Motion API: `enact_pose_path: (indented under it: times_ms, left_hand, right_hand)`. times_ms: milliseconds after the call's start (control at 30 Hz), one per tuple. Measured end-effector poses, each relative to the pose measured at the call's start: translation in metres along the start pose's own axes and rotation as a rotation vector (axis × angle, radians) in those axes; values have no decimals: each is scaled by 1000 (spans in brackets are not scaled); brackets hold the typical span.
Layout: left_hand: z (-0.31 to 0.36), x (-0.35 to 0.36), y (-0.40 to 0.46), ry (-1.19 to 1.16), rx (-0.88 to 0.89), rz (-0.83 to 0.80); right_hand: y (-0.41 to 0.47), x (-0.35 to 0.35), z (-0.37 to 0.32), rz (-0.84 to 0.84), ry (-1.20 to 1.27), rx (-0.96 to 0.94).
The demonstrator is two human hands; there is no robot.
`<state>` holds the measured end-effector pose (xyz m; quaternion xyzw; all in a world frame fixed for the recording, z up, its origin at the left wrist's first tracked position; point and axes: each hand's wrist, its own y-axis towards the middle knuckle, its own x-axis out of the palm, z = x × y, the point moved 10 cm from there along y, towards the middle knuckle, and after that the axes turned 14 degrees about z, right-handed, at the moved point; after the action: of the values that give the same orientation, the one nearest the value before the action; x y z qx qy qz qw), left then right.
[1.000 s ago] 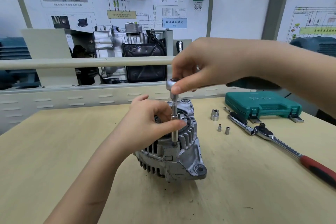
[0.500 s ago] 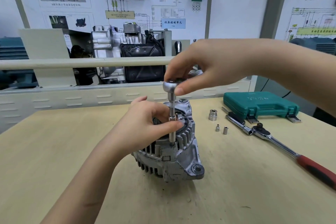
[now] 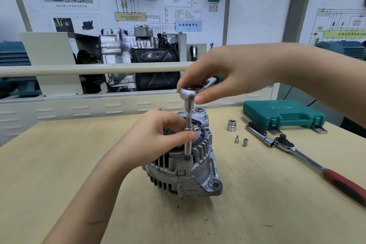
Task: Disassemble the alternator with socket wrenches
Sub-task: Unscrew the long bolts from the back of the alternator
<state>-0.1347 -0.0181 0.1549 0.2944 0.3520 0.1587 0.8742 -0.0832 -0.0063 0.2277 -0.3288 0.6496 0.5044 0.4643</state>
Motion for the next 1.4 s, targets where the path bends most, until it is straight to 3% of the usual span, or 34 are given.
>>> enact_pose_path:
  times_ms: [300,533,867,1100,1400]
  left_hand:
    - [-1,-4,2,91,8,134]
    - [5,3,-2,-74,-10,-13]
    - [1,-5,0,3,8,182]
    - [1,7,-2,-103,-33,-36]
    - [-2,2,0,111,12,119]
  right_hand:
    - [1,-3,-3,118,-160,11]
    - [1,-1,-4,49,-21,-10]
    - [4,-4,2,119,-76,61]
    - [1,2,-7,23,-17,-19]
    - [1,-5,-2,83,-59,55]
